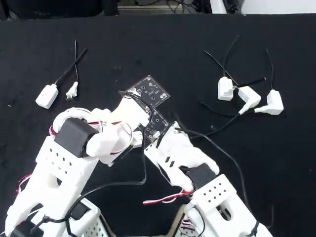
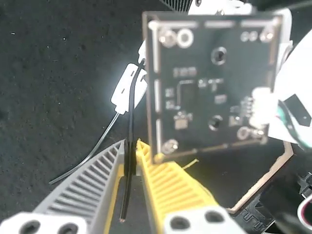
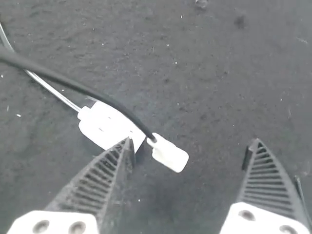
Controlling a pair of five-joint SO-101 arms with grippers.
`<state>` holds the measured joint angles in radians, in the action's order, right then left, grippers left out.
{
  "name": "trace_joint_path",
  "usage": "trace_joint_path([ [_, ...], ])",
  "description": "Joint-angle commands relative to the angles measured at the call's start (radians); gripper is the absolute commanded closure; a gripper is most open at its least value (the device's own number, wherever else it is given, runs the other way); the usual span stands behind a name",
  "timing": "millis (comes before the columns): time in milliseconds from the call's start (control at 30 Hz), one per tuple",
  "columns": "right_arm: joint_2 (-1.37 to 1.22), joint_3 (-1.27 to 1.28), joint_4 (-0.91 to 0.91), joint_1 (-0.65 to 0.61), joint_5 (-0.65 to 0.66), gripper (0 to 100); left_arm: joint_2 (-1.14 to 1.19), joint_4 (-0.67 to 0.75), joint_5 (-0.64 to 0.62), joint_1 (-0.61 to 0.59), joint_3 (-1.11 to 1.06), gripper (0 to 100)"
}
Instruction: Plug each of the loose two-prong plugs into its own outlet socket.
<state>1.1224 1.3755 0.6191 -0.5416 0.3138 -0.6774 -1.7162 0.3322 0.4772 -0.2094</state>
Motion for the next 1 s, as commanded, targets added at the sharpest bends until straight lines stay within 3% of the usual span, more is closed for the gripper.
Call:
trace_joint_path([
  [0, 0.022, -0.005, -0.002, -0.012, 0.009, 65.5, -0.026, -0.005, -0.009, 0.015, 0.025, 97],
  [133, 0.022, -0.005, -0.003, -0.011, 0.008, 66.8, -0.026, -0.006, -0.009, 0.015, 0.058, 97],
  [300, 0.021, 0.019, -0.066, -0.008, 0.008, 75.8, -0.026, -0.006, -0.011, 0.041, 0.059, 97],
  [800, 0.021, 0.022, -0.08, 0.029, 0.012, 74.3, -0.026, -0.006, -0.037, 0.074, 0.084, 97],
  [967, 0.021, 0.022, -0.08, 0.031, 0.011, 93.9, -0.026, -0.006, -0.037, 0.074, 0.088, 97],
])
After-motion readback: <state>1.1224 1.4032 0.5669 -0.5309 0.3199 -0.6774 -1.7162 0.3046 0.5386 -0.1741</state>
